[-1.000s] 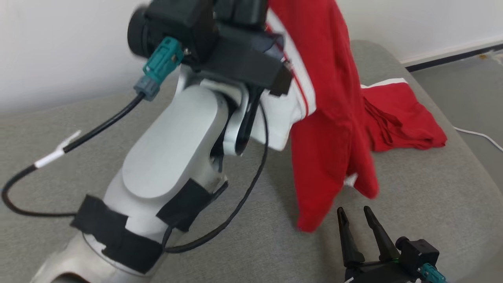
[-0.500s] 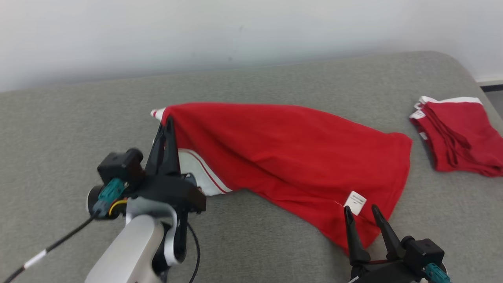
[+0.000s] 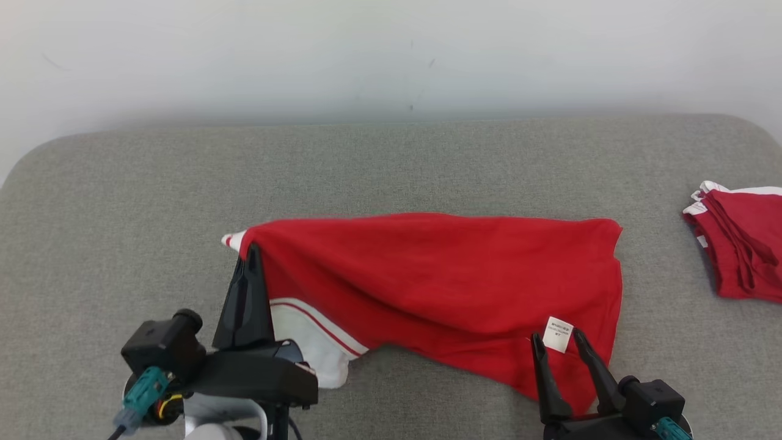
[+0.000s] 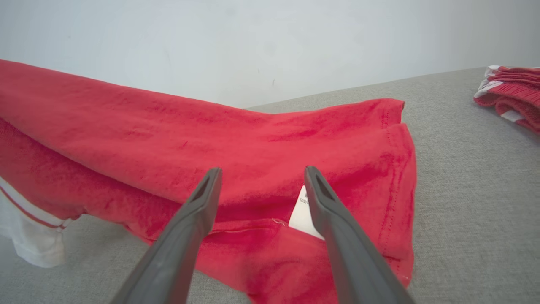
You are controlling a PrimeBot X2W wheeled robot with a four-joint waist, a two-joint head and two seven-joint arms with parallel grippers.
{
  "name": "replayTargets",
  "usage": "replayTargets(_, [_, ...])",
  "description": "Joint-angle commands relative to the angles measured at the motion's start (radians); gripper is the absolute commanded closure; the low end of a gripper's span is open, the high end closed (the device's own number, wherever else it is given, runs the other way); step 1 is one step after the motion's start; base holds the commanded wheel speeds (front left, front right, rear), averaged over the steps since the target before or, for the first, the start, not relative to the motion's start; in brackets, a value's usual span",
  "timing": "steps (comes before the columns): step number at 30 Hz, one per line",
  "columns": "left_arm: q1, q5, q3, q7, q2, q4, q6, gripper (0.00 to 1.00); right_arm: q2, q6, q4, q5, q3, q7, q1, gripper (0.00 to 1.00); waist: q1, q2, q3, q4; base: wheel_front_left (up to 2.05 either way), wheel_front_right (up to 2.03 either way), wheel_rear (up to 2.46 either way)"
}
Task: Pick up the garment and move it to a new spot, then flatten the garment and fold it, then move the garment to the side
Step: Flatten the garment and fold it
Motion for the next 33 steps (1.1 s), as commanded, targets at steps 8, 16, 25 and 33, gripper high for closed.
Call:
replayTargets(8, [-0.032, -0.021, 0.028, -0.001, 0.026, 0.209, -0.03, 1.0, 0.002, -0.003, -0.006, -0.001, 0.016, -0.003, -0.023, 0.0, 0.0001, 0.0, 0.032, -0.028, 0.0, 0.0, 0.0])
replayTargets(16, [-0.221, 0.017, 0.034, -0.059, -0.002, 0.606, -0.118, 0.0, 0.002, -0.003, -0.004, 0.0, 0.022, -0.002, -0.054, 0.0, 0.0001, 0.0, 0.074, -0.071, 0.0, 0.0, 0.0])
replayTargets(25, [-0.178, 0.131, 0.106, -0.09, 0.005, 0.572, -0.193, 0.0, 0.002, -0.003, -0.016, -0.011, -0.016, -0.003, -0.038, 0.0, 0.0001, 0.0, 0.075, -0.057, 0.0, 0.0, 0.0])
replayTargets(33, [0.092, 0.308, 0.238, -0.09, -0.039, 0.264, -0.236, 0.0, 0.002, -0.003, -0.016, -0.016, -0.042, -0.003, -0.021, 0.0, 0.0001, 0.0, 0.054, -0.021, 0.0, 0.0, 0.0])
